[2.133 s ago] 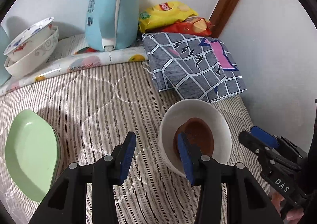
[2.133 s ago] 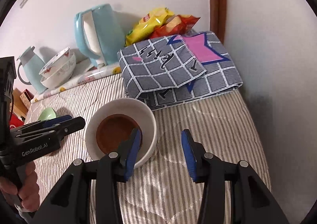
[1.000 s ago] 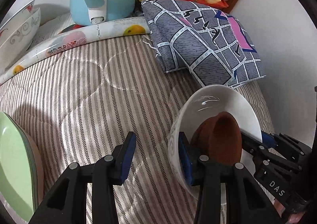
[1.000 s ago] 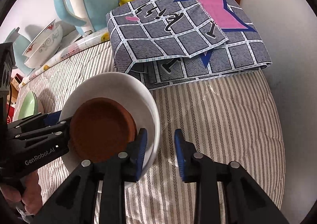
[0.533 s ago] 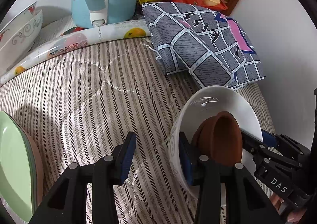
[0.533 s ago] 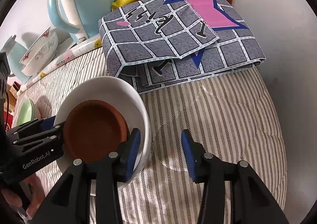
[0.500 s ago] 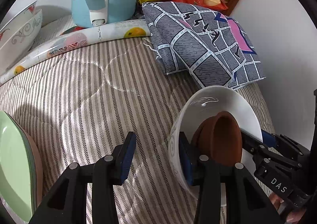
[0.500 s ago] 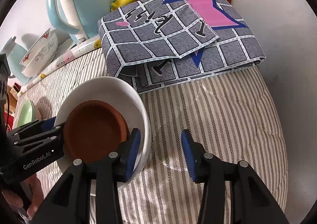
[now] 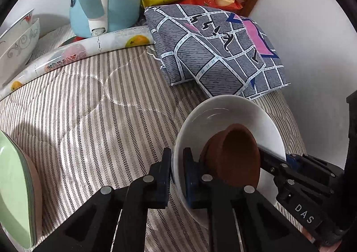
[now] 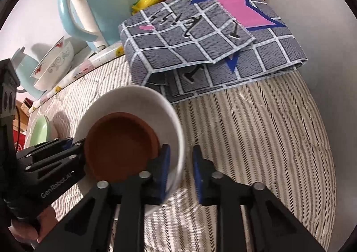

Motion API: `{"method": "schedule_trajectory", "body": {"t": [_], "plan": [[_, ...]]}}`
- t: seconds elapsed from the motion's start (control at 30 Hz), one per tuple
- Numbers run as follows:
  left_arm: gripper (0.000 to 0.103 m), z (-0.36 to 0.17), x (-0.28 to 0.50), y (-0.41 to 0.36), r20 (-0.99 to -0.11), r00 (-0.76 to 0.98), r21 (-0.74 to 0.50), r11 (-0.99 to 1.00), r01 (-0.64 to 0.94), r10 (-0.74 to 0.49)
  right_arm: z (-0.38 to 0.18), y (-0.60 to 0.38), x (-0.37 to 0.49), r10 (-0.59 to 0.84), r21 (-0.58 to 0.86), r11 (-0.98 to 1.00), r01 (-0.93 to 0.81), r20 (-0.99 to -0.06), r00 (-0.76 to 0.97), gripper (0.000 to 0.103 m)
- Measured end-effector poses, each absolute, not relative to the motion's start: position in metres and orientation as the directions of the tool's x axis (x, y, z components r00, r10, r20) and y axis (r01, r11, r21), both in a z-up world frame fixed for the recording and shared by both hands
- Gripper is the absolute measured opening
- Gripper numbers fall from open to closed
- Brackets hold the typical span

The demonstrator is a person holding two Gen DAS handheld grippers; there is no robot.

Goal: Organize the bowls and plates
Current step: 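Lift the white bowl with both grippers and carry it over the pale-green plate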

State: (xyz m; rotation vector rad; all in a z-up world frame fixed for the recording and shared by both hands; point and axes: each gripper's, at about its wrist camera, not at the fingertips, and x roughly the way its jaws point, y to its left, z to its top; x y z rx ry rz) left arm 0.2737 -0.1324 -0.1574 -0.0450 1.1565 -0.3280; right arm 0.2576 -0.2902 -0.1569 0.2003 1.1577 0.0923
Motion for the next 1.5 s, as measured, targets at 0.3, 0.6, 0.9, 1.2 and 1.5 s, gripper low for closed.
{"method": "schedule_trajectory", "body": {"t": [0.3,0.6,0.9,1.2,1.5], "plan": [[0.010,-0.155,0.265,-0.128,-0.889,0.368,-0.201,0.955,0.217,-0.271,-0.156,-0.284,0.255,0.149,0.183,0.982,0.046,-0.903,0.404,0.013],[0.009,-0.148,0.250,-0.126,-0.893,0.367,-0.193,0.958,0.211,-0.261,-0.154,-0.278,0.241,0.139,0.175,0.983,0.054,-0.905,0.402,0.010],[0.009,-0.133,0.228,-0.115,-0.887,0.384,-0.188,0.961,0.206,-0.255,-0.142,-0.264,0.218,0.142,0.176,0.983,0.044,-0.898,0.415,0.010],[0.009,-0.103,0.206,-0.096,-0.869,0.432,-0.171,0.966,0.195,-0.241,-0.113,-0.248,0.198,0.154,0.185,0.982,0.023,-0.876,0.457,0.010],[0.009,-0.073,0.186,-0.069,-0.845,0.486,-0.156,0.973,0.173,-0.222,-0.083,-0.224,0.180,0.177,0.198,0.980,-0.011,-0.849,0.498,0.010]]}}
